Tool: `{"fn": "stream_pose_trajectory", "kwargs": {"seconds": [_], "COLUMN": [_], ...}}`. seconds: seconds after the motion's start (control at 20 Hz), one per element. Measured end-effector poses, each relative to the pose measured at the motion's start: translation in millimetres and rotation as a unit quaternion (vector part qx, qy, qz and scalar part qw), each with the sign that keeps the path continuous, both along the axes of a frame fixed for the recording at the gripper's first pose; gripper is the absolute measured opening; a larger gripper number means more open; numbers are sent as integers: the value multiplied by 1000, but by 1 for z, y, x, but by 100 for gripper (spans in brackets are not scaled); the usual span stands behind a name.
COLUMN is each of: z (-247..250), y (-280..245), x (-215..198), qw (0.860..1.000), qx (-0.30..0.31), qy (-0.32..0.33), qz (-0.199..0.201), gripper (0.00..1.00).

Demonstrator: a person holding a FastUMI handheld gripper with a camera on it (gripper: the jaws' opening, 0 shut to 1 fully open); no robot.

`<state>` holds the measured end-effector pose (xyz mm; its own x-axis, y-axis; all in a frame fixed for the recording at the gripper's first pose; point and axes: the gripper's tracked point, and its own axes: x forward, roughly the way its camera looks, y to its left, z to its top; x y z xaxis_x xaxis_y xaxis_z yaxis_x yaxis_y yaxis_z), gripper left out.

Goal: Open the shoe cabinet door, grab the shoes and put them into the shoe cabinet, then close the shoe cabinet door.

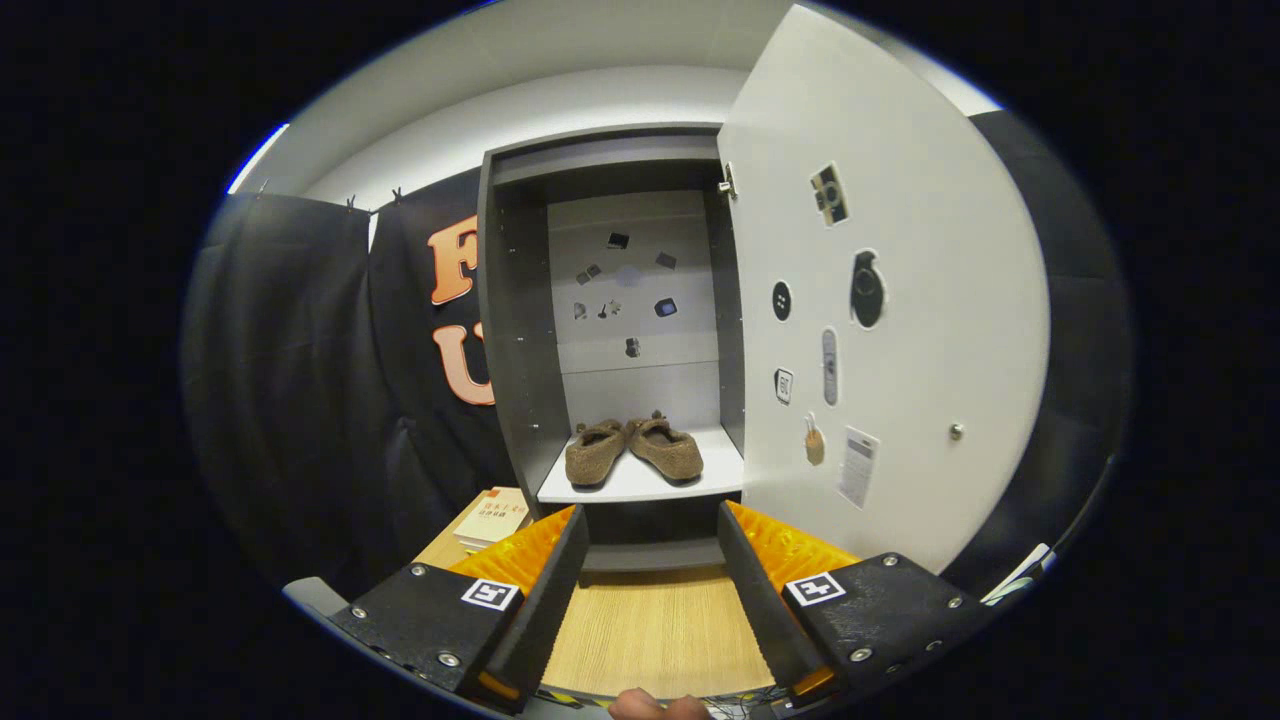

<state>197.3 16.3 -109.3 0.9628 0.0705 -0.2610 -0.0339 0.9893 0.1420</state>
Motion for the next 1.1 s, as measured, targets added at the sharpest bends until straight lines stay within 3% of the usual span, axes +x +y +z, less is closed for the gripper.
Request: {"fn": "stream_pose_trajectory", "kwargs": {"seconds": [0.4, 0.6, 0.75, 1.1], "z": [-1, -1, -2, -16], "y": [-64, -120, -166, -189], "x": [-71, -77, -68, -40], "qw": [997, 998, 999, 1000], "qx": [3, 15, 18, -1], "qy": [-13, -21, -28, -18], "qz": [72, 58, 24, -12], "gripper": [83, 82, 82, 83]}}
